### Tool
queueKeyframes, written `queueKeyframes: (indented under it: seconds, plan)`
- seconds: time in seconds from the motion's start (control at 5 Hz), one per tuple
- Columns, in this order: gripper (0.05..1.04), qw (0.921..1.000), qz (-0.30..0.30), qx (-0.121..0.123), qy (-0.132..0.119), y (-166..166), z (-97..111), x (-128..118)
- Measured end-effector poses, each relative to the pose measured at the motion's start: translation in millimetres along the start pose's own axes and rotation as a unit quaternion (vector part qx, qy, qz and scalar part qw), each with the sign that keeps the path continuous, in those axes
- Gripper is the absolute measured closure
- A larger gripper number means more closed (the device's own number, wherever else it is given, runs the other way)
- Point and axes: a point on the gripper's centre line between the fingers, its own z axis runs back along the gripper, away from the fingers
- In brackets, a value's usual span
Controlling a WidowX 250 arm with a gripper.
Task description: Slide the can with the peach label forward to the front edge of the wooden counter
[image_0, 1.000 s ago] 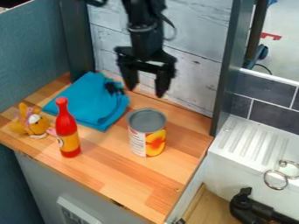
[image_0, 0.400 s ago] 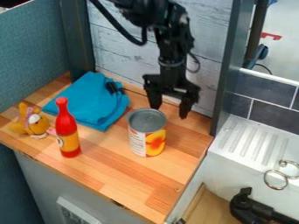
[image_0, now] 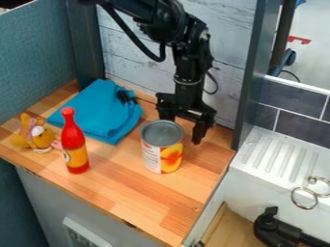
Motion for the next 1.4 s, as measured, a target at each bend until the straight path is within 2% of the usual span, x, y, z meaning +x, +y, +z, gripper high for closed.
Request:
queueKeyframes:
  seconds: [0.2,0.4,0.8,1.4]
  plan:
    - [0.084,0.9996,-0.013,0.001,0.027,8.1,-5.4,-10.8]
    - [0.084,0.9982,-0.018,-0.007,0.057,14.9,-17.5,-35.2]
    - [0.084,0.9974,-0.027,-0.018,0.064,18.4,-12.7,-62.3]
    - [0.084,0.9956,-0.034,-0.027,0.083,21.0,-2.0,-79.4]
